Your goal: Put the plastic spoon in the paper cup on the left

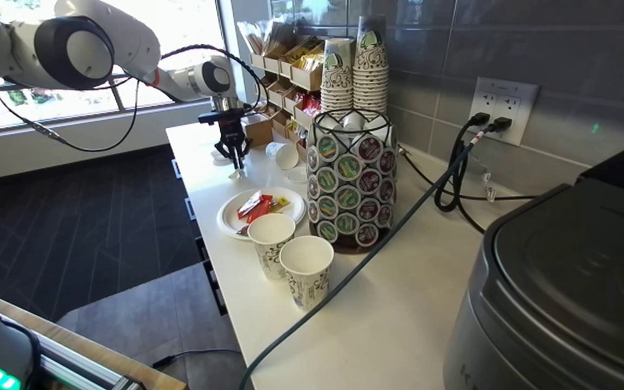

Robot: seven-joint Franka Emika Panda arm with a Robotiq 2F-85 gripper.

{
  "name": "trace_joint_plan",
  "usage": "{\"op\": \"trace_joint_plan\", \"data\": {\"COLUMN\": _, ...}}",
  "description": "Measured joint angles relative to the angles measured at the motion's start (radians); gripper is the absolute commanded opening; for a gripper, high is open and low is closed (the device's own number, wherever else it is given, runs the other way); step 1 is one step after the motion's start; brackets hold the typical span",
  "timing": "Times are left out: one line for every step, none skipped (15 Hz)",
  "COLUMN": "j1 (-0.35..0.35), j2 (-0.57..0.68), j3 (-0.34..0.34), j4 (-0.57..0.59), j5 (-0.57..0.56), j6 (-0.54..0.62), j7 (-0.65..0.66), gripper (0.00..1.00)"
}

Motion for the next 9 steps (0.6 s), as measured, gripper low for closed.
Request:
{"op": "trace_joint_plan", "data": {"j1": -0.004, "j2": -0.002, "j3": 0.001, "j4": 0.004, "j5": 0.017, "j6": -0.005, "j7": 0.000, "gripper": 0.06}}
{"op": "trace_joint_plan", "data": {"j1": -0.012, "j2": -0.008, "j3": 0.004, "j4": 0.004, "j5": 0.041, "j6": -0.006, "j7": -0.001, "gripper": 0.06}}
{"op": "trace_joint_plan", "data": {"j1": -0.024, "j2": -0.019, "j3": 0.009, "j4": -0.001, "j5": 0.067, "j6": -0.006, "j7": -0.002, "gripper": 0.06}}
{"op": "trace_joint_plan", "data": {"j1": -0.040, "j2": -0.035, "j3": 0.015, "j4": -0.012, "j5": 0.095, "j6": -0.005, "j7": -0.009, "gripper": 0.06}}
{"op": "trace_joint_plan", "data": {"j1": -0.059, "j2": -0.057, "j3": 0.021, "j4": -0.034, "j5": 0.123, "j6": -0.001, "j7": -0.020, "gripper": 0.06}}
{"op": "trace_joint_plan", "data": {"j1": -0.081, "j2": -0.084, "j3": 0.029, "j4": -0.065, "j5": 0.152, "j6": 0.013, "j7": -0.036, "gripper": 0.06}}
{"op": "trace_joint_plan", "data": {"j1": -0.104, "j2": -0.115, "j3": 0.037, "j4": -0.105, "j5": 0.180, "j6": 0.034, "j7": -0.054, "gripper": 0.06}}
{"op": "trace_joint_plan", "data": {"j1": -0.127, "j2": -0.146, "j3": 0.043, "j4": -0.147, "j5": 0.207, "j6": 0.061, "j7": -0.078, "gripper": 0.06}}
{"op": "trace_joint_plan", "data": {"j1": -0.151, "j2": -0.178, "j3": 0.050, "j4": -0.192, "j5": 0.235, "j6": 0.092, "j7": -0.106, "gripper": 0.06}}
